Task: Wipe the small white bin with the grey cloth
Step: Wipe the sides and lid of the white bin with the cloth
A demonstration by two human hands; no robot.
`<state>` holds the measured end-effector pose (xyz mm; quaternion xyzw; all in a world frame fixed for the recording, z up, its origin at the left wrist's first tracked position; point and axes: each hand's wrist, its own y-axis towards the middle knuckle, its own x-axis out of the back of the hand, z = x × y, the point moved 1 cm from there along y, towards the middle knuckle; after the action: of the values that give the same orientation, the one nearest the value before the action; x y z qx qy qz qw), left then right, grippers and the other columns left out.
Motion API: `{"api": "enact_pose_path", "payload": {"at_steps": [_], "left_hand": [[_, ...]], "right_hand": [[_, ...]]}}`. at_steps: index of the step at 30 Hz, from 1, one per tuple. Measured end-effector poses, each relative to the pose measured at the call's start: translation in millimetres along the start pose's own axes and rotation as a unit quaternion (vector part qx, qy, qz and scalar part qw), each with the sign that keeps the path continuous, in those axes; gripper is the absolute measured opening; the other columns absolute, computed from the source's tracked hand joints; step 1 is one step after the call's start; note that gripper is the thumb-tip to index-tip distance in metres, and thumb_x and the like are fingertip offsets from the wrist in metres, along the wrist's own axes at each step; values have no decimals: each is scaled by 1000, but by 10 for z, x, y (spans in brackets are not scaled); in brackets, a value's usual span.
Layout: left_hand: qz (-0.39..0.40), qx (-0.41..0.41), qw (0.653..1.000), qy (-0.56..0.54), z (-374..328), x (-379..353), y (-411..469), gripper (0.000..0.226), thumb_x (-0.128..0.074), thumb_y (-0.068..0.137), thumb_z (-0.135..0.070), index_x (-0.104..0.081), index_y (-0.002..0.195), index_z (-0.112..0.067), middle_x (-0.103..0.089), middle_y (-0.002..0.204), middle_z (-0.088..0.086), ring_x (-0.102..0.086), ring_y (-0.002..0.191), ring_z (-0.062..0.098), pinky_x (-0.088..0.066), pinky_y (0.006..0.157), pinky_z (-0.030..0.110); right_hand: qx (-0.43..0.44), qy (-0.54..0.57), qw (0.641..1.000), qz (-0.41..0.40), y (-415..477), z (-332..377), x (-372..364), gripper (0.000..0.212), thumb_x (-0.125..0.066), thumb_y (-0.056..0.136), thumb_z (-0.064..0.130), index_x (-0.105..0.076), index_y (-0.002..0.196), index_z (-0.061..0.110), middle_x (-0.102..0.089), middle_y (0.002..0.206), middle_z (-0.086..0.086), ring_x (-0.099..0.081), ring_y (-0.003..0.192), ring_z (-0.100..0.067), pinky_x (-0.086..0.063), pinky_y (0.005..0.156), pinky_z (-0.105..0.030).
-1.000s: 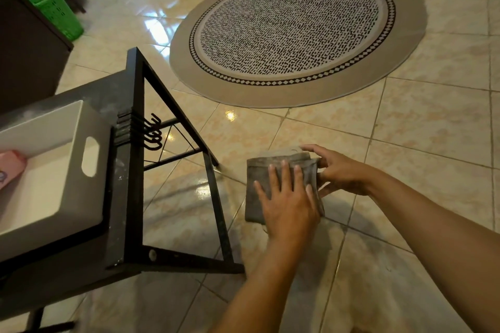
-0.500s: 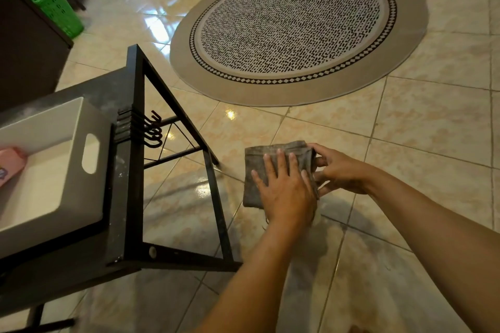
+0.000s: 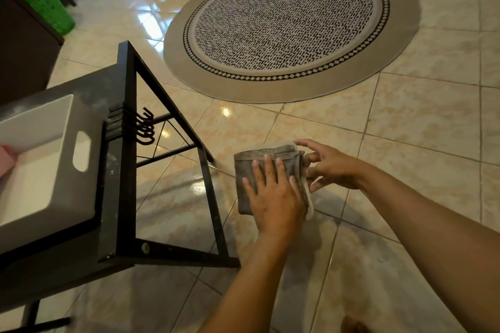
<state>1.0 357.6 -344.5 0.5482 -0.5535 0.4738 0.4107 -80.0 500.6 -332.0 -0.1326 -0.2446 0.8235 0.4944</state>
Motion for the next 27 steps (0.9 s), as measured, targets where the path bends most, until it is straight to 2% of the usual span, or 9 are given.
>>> {"api": "enact_pose_path", "payload": {"at_steps": [2, 5, 8, 12, 17, 19, 22, 24, 27], "left_hand": [[-12, 23, 1000, -2, 107, -25, -86, 65, -4, 96, -45, -14, 155, -20, -1, 164, 8, 12, 148, 31, 2, 119, 54], [-25, 9, 1000, -6, 55, -85, -346, 58, -20, 100, -43, -29, 151, -17, -16, 161, 11, -6, 148, 35, -13, 117, 56], [-25, 2, 1000, -10, -64, -122, -245, 62, -12, 98, -44, -22, 153, -17, -8, 162, 10, 2, 149, 33, -4, 118, 55], [-21, 53, 998, -24, 56, -11, -45, 69, 1, 93, -45, -12, 155, -17, 1, 164, 8, 13, 148, 30, 2, 119, 53], [-16, 29, 999, -21, 4, -60, -319, 65, -5, 96, -45, -13, 154, -18, 2, 163, 8, 12, 148, 32, 1, 119, 52], [-12, 31, 999, -28, -103, -68, -241, 65, -6, 96, -46, -11, 154, -17, 4, 163, 6, 12, 149, 30, 5, 118, 51], [17, 56, 998, -33, -151, 35, -65, 64, -12, 101, -48, -4, 156, -17, 10, 163, 6, 17, 148, 27, 7, 119, 49], [43, 52, 997, -36, -94, 97, -11, 64, -12, 101, -52, 0, 157, -22, 14, 163, 5, 19, 148, 26, 8, 119, 48], [34, -24, 999, -29, 91, 104, 58, 64, -20, 98, -61, 2, 154, -41, 17, 163, 0, 23, 147, 25, 12, 117, 50]], "right_hand": [[1, -2, 1000, -5, 15, -1, -3, 85, -54, 85, -17, -30, 151, 30, -56, 96, -17, -66, 80, -26, -61, 67, -42], [4, -10, 1000, -1, 46, 14, -11, 86, -55, 84, -17, -30, 151, 31, -58, 95, -18, -67, 81, -27, -62, 69, -45], [6, -13, 1000, 6, 43, 12, -16, 84, -56, 85, -16, -31, 150, 30, -62, 111, -24, -70, 84, -29, -62, 67, -42], [10, 6, 1000, -1, 36, -22, -3, 83, -56, 86, -15, -31, 151, 31, -55, 95, -17, -67, 74, -22, -61, 67, -41], [8, 0, 1000, 6, 67, -11, -2, 85, -54, 85, -17, -30, 151, 31, -58, 92, -13, -68, 76, -23, -61, 67, -42], [7, -2, 1000, 9, 65, -10, -11, 85, -53, 85, -18, -30, 151, 30, -65, 102, -12, -70, 80, -26, -61, 67, -41], [7, 5, 1000, 7, 48, -9, -29, 85, -55, 86, -17, -28, 151, 30, -63, 116, -19, -71, 89, -31, -61, 68, -42], [7, 6, 1000, 8, 39, -10, -32, 85, -56, 86, -16, -28, 151, 30, -62, 118, -22, -70, 95, -36, -62, 70, -44], [10, 10, 1000, 13, 47, -11, -26, 84, -55, 86, -16, -29, 150, 32, -62, 114, -21, -70, 94, -36, -62, 73, -47]]}}
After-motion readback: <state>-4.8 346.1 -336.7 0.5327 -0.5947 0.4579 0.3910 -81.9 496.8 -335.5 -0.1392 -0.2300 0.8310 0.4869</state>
